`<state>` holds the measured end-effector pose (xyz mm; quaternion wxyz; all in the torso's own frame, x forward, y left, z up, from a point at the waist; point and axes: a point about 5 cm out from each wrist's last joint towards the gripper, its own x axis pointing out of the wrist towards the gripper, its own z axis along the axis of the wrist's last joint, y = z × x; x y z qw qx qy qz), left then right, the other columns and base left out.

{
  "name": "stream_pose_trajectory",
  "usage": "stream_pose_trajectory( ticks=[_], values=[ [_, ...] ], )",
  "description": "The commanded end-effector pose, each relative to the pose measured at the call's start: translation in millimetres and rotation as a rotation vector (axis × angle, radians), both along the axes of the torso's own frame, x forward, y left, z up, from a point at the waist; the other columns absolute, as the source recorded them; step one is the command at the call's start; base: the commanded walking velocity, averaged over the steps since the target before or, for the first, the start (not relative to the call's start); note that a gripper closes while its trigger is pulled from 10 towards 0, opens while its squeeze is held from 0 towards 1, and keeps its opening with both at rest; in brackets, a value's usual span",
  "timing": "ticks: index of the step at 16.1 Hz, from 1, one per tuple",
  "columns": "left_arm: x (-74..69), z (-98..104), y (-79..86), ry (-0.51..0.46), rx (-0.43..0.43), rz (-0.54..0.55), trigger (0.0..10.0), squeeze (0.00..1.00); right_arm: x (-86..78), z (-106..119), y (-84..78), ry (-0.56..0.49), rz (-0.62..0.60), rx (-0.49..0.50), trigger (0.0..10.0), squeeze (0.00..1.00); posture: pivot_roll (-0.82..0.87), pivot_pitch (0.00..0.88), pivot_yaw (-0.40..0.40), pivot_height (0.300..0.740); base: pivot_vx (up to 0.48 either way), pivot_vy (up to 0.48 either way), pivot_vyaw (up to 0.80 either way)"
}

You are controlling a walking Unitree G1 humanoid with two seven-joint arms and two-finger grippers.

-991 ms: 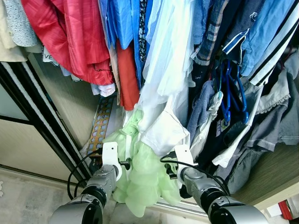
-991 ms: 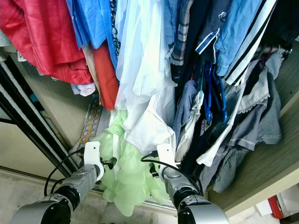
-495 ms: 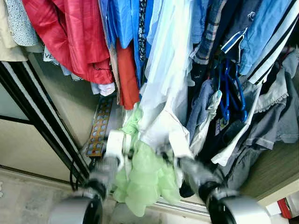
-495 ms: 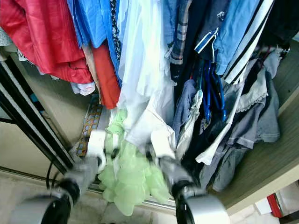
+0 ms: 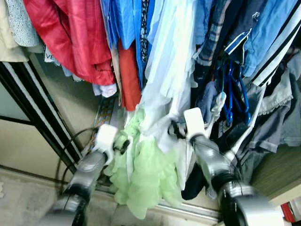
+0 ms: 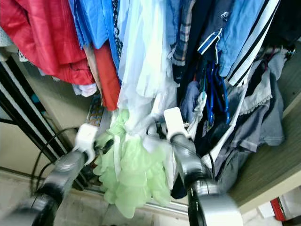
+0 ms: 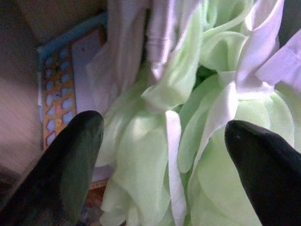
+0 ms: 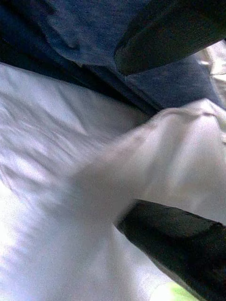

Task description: Clean up the room

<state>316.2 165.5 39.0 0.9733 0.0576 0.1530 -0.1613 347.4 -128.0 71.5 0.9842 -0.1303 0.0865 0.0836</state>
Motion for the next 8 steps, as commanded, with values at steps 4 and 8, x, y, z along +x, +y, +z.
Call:
stream_pose_trajectory(
  ticks=[4,8],
  values=[
    [-30.6,20,-6.9,-0.171,0.017,-0.067,10.0,0.00,-35.6,11,3.0,-0.102,0.229,0.041,10.0,0.00,-0.05,0.000,0.002,0.740,0.000,0.000,0.00],
    [-74.8,17,14.2,-0.123,-0.055,0.040,10.0,0.00,-52.2,21,-11.9,-0.111,0.188,0.044,10.0,0.00,-0.06,0.000,-0.043,0.740,0.000,0.000,0.00]
  ],
)
